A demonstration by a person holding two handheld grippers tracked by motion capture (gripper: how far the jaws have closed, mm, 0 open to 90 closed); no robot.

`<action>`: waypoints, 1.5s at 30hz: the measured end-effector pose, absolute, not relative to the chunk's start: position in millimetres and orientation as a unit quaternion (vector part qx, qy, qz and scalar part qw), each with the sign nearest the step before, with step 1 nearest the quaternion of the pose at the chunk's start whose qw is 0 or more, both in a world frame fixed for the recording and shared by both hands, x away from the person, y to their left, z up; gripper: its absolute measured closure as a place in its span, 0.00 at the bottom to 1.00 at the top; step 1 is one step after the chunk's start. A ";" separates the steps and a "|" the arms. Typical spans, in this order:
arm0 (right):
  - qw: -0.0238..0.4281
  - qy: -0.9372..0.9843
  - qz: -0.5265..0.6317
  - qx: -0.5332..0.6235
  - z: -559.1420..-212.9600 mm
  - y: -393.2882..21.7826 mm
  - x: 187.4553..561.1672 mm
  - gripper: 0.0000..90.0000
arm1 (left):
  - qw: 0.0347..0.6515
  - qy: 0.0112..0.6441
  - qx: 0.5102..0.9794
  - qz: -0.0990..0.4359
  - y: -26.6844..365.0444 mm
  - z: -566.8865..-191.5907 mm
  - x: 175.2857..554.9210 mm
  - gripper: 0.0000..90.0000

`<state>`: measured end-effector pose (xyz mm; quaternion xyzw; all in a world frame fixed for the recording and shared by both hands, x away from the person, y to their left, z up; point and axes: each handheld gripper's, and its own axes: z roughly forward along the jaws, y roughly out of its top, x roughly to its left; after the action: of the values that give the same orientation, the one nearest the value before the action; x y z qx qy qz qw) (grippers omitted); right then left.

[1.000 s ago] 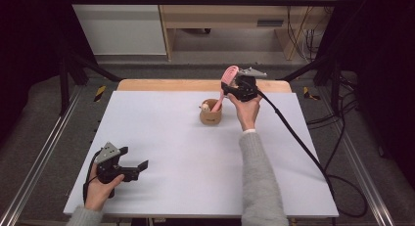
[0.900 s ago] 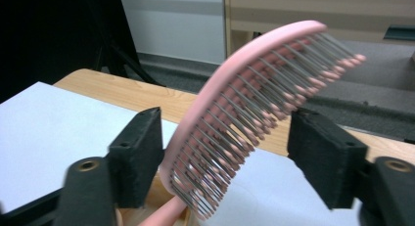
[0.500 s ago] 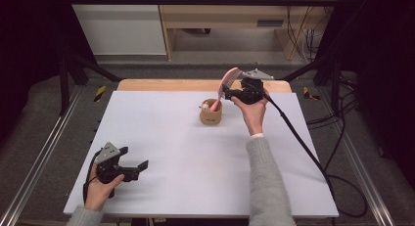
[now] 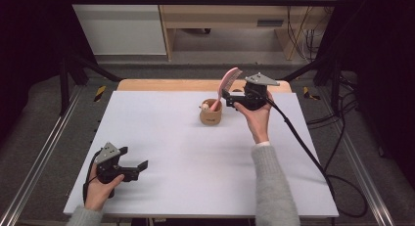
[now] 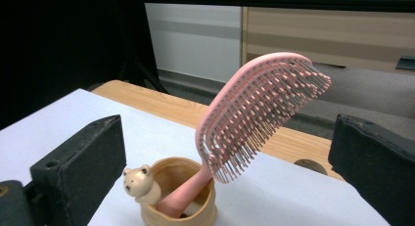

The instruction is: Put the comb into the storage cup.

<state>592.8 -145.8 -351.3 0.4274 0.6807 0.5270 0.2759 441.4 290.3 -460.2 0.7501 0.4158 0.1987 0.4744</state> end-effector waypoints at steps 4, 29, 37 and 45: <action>0.271 0.683 0.534 0.418 -350.5 -150.0 583.0 0.01 | 0.475 0.415 0.750 0.198 290.4 -460.1 441.4 0.00; 0.229 0.712 0.555 0.365 -373.2 -176.2 523.5 0.00 | 0.473 0.408 0.756 0.197 287.7 -460.7 441.4 0.00; 0.214 0.720 0.559 0.352 -384.7 -182.5 507.6 0.00 | 0.473 0.406 0.756 0.198 286.8 -460.8 441.2 0.00; 0.199 0.731 0.555 0.345 -401.6 -188.9 493.0 0.00 | 0.473 0.404 0.758 0.197 286.2 -461.0 441.0 0.00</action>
<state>493.0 -188.9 -401.6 0.3449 0.7306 0.5548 0.1986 441.0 286.2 -461.0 0.7576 0.4041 0.1972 0.4731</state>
